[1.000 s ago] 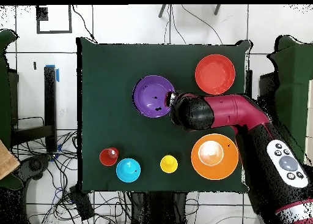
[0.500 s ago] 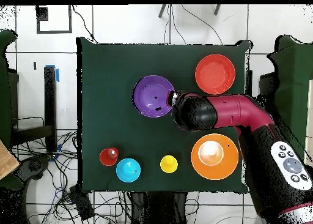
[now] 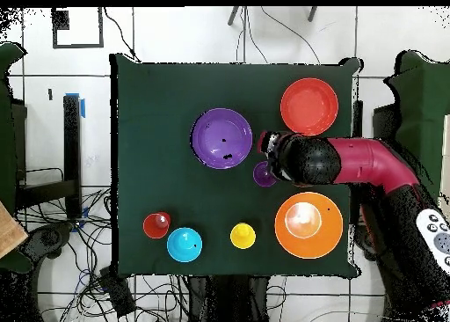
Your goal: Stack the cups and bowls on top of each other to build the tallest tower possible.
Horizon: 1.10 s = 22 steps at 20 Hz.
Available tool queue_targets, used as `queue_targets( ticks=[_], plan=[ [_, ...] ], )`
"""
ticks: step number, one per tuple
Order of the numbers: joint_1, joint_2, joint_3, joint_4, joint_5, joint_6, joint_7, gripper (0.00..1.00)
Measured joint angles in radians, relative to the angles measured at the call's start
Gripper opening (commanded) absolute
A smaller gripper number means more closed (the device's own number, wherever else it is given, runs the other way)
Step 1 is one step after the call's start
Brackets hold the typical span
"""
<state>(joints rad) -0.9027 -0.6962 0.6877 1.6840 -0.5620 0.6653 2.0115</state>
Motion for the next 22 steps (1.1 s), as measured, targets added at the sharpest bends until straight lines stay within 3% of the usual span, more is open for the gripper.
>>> queue_targets(
  ticks=[6, 22],
  plan=[
    [-0.032, 0.032, 0.002, -0.031, -0.012, 0.01, -0.019, 1.0],
    [-0.044, 0.132, 0.002, -0.048, -0.141, -0.011, -0.022, 1.0]
  ],
)
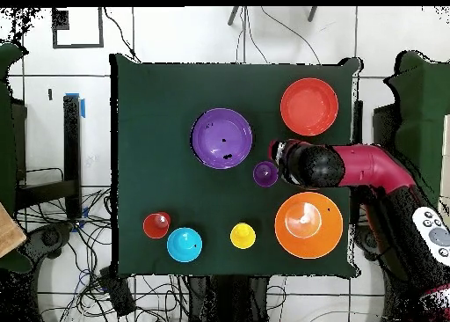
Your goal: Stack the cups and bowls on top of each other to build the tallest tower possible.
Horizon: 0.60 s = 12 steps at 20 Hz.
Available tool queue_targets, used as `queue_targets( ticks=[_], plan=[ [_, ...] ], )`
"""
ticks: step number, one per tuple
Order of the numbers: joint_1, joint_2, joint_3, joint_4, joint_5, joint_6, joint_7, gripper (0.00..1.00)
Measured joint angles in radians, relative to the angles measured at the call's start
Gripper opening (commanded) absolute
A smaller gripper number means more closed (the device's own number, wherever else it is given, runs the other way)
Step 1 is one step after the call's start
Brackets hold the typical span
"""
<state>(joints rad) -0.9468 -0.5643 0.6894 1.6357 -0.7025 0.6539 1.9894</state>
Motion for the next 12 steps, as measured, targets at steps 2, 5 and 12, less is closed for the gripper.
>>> queue_targets(
  ticks=[2, 5, 12],
  plan=[
    [0.0, 0.005, 0.0, 0.0, -0.006, -0.005, 0.0, 1.0],
    [0.0, 0.017, 0.0, 0.0, -0.024, -0.019, 0.0, 1.0],
    [-0.006, 0.025, 0.0, 0.001, -0.034, -0.023, 0.0, 1.0]
  ],
)
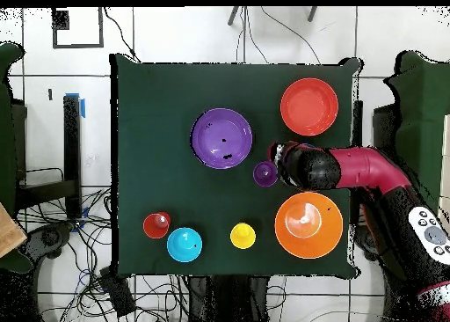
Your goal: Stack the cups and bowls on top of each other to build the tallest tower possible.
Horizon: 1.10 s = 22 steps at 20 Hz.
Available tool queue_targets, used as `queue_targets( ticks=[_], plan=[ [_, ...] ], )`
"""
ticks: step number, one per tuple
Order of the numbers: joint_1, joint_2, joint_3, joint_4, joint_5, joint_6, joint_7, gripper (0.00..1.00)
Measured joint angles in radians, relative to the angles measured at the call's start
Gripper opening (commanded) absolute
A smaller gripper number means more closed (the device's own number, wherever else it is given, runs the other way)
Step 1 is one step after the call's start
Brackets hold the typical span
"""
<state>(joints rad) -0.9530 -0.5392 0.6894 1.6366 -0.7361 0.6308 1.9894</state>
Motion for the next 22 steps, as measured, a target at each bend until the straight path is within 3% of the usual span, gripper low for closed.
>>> queue_targets(
  ticks=[22],
  plan=[
    [-0.031, 0.009, 0.0, 0.0, -0.018, -0.002, 0.0, 1.0]
  ],
)
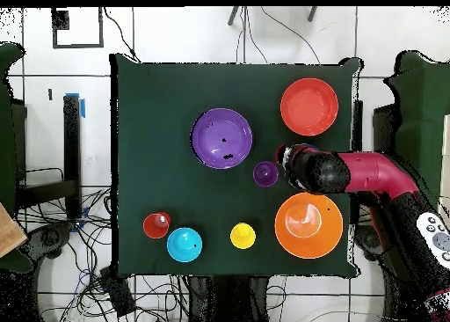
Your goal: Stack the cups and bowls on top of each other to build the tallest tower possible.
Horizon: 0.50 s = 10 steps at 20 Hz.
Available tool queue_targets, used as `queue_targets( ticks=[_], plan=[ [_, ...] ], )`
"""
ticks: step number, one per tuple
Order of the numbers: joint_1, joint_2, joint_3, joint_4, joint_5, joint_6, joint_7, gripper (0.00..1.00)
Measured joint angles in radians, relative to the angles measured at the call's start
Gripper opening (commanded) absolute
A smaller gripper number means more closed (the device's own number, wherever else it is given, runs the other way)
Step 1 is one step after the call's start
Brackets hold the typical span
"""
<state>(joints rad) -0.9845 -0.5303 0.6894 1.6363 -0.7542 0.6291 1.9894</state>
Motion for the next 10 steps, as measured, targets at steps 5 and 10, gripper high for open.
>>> queue_targets(
  ticks=[5, 10],
  plan=[
    [0.0, 0.029, -0.001, 0.0, -0.033, -0.02, 0.0, 1.0],
    [0.0, 0.065, -0.004, -0.001, -0.066, -0.054, 0.0, 1.0]
  ],
)
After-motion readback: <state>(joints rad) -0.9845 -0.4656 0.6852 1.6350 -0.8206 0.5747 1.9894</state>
